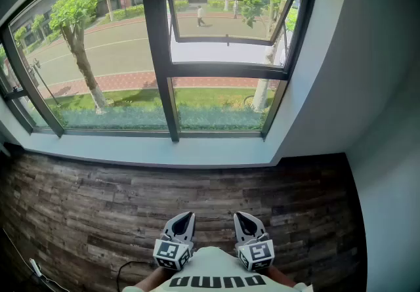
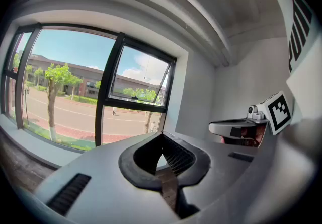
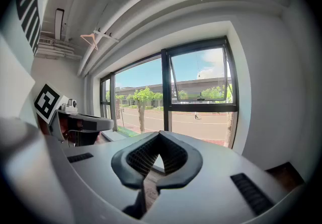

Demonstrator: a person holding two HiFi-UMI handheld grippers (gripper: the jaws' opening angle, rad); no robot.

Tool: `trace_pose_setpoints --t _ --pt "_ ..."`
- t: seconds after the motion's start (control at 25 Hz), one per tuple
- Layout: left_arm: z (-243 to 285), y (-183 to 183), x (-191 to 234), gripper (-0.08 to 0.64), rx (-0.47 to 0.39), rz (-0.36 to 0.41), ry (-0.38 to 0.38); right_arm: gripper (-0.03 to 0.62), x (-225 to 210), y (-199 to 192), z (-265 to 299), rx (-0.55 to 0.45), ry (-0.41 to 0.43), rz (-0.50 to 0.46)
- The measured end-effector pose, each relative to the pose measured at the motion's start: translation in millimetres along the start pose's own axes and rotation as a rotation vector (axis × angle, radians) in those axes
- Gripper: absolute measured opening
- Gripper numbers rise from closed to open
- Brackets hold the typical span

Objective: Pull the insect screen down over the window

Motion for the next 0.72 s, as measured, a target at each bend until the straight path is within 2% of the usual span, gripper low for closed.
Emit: trace_pose_setpoints --t 0.72 --pt "-7.6 -8.6 -4.5 0.012 0.009 -0.007 0.016 0.005 -3.2 -9.6 -5.4 -0.016 -0.007 0.031"
Point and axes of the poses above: the fingertips, and each gripper's own axes: z forward along the fingers, x to its left, y out of its top, the point moved 3 cm from there along -z, backward along the fingers, and after that the axes turned 10 degrees about -y, right-handed, at the moved point
